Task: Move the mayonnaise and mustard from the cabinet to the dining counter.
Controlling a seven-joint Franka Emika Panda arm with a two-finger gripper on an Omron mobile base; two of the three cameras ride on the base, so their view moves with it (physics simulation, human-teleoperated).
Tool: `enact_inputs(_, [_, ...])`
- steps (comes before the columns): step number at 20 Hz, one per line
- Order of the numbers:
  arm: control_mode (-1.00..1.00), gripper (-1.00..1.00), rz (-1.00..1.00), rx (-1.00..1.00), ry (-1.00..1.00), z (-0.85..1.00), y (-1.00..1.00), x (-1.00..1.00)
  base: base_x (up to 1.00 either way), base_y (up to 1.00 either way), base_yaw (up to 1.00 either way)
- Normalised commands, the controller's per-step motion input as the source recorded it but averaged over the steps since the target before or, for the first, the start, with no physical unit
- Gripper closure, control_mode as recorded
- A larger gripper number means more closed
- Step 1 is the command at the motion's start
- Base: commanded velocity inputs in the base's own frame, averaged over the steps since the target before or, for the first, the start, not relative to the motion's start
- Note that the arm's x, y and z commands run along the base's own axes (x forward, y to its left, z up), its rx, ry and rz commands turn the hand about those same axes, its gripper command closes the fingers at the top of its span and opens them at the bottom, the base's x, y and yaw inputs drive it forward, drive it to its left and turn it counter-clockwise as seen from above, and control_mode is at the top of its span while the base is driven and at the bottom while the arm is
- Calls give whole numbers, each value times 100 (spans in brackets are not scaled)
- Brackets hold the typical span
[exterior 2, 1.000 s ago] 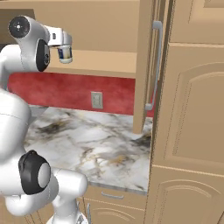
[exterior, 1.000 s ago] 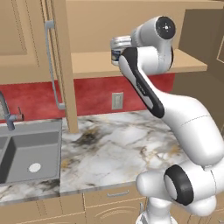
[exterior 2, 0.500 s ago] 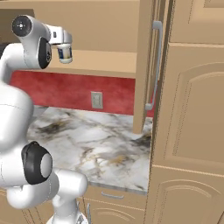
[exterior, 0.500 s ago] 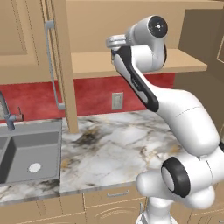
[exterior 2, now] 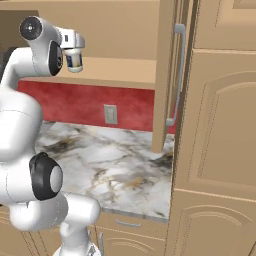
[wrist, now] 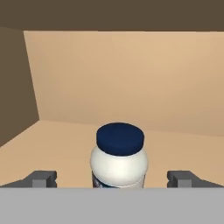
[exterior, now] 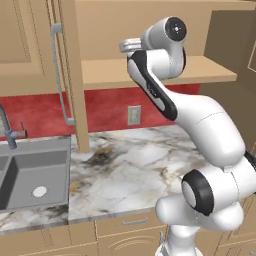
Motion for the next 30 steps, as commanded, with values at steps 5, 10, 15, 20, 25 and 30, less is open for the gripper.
enact_inputs(5, [-100,-100,0,0,0,0,0,27,0,0,0])
enact_inputs(10, [-100,-100,0,0,1,0,0,24,0,0,0])
enact_inputs(15, [-100,-100,0,0,4,-2,0,16,0,0,0])
enact_inputs(20, [-100,-100,0,0,1,-2,0,10,0,0,0])
enact_inputs(25, [-100,-100,0,0,0,-3,0,8,0,0,0])
enact_inputs(30, [-100,-100,0,0,0,-15,0,4,0,0,0])
